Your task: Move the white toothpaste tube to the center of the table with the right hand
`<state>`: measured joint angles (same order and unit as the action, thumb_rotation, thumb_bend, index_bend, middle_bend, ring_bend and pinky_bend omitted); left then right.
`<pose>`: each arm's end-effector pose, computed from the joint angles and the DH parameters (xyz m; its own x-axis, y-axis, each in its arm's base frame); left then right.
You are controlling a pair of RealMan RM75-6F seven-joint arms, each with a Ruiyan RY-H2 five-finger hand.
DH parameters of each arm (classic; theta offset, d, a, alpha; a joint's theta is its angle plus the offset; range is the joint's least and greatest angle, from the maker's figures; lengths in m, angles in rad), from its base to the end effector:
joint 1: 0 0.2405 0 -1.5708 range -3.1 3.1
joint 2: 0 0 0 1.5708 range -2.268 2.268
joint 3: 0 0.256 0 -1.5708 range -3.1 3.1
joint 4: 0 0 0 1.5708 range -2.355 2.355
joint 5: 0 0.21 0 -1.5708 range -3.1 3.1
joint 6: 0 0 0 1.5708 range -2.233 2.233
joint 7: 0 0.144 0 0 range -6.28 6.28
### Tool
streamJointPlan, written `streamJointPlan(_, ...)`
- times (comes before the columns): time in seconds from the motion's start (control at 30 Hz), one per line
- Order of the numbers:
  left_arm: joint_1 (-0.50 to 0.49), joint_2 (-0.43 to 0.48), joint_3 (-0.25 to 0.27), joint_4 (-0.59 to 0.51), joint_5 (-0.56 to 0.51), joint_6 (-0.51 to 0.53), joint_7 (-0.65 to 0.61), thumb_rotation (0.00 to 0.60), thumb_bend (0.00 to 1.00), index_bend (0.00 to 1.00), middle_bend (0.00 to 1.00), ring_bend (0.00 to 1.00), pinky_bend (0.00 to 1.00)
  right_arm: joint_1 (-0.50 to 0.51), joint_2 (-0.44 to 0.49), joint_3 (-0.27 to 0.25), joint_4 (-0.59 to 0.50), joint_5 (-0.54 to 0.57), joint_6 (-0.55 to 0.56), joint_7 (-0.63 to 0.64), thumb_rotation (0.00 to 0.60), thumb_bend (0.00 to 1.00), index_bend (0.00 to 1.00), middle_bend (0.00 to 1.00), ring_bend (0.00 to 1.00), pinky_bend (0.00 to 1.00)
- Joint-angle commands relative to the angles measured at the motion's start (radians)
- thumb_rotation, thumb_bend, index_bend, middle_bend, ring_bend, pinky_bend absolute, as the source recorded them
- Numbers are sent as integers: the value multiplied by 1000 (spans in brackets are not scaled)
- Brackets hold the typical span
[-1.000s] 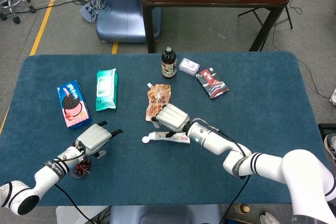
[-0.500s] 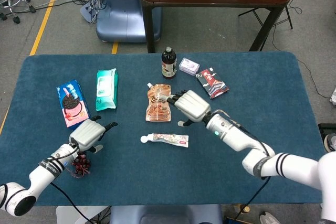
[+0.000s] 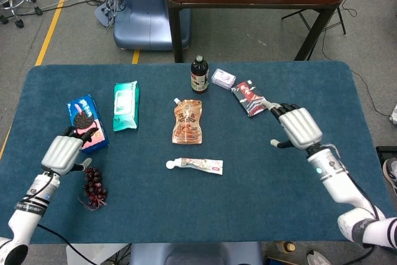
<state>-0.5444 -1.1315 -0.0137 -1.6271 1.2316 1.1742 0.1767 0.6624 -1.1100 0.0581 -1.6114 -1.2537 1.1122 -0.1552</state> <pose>-0.2508 0.3025 0.1211 0.5330 0.1503 0.8327 0.8412 -0.1996 -0.5025 -0.2100 -0.3394 0.1276 0.5545 -0.0894 0.8273 -0.8044 -0.3123 0.5054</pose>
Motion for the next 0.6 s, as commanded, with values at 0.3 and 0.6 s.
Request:
streamJointPlan(0.3,232,-69,17,19,14,289,48,600,246,121,322,344,113,-293,16,-91,-38,-52,304,0,600,62,70,238,220,313)
streamJointPlan(0.6,331,-100,48,-21,95,402,104,600,246,121,322,344,113,-463,-24,-119,-40,-78,456,3,600,50,168,324,238,313)
